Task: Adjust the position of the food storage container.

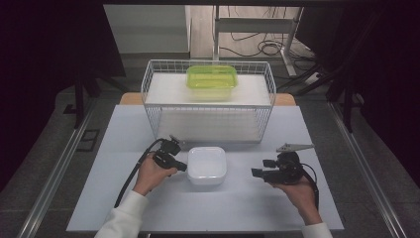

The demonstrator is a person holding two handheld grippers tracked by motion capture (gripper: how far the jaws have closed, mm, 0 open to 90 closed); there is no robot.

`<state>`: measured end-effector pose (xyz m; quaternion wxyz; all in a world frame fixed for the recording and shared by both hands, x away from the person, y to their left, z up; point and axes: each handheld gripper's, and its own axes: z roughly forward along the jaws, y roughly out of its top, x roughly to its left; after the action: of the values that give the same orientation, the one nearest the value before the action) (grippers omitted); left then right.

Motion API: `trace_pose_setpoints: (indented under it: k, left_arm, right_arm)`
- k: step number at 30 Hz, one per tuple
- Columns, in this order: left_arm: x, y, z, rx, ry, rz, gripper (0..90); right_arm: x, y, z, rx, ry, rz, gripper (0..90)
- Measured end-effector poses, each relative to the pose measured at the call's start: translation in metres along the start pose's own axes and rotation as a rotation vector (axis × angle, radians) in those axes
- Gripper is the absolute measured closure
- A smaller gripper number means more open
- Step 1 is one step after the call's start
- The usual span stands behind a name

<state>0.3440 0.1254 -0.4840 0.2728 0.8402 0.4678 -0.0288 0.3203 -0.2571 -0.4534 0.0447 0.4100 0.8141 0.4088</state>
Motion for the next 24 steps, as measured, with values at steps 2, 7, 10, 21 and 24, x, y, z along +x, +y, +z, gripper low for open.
trace_pose_setpoints:
  k: [2, 7, 10, 21, 24]
  left_arm:
    - [0.002, -0.005, -0.009, -0.024, -0.006, -0.004, 90.0]
    - [0.003, -0.024, -0.034, -0.106, -0.002, -0.018, 89.8]
    - [0.001, -0.035, -0.049, -0.176, -0.002, -0.009, 83.0]
    - [0.000, -0.050, -0.051, -0.242, -0.022, -0.066, 33.0]
    - [0.001, -0.051, -0.052, -0.252, -0.023, -0.075, 30.0]
  right_arm:
    - [0.000, 0.000, -0.001, -0.005, -0.002, 0.009, 30.7]
    - [-0.001, 0.001, -0.002, -0.015, -0.002, 0.029, 29.5]
    - [0.000, 0.001, -0.001, -0.020, 0.019, 0.044, 28.7]
    - [0.007, 0.006, -0.004, -0.083, 0.076, 0.074, 26.9]
    - [0.008, 0.010, 0.000, -0.069, 0.082, 0.069, 26.8]
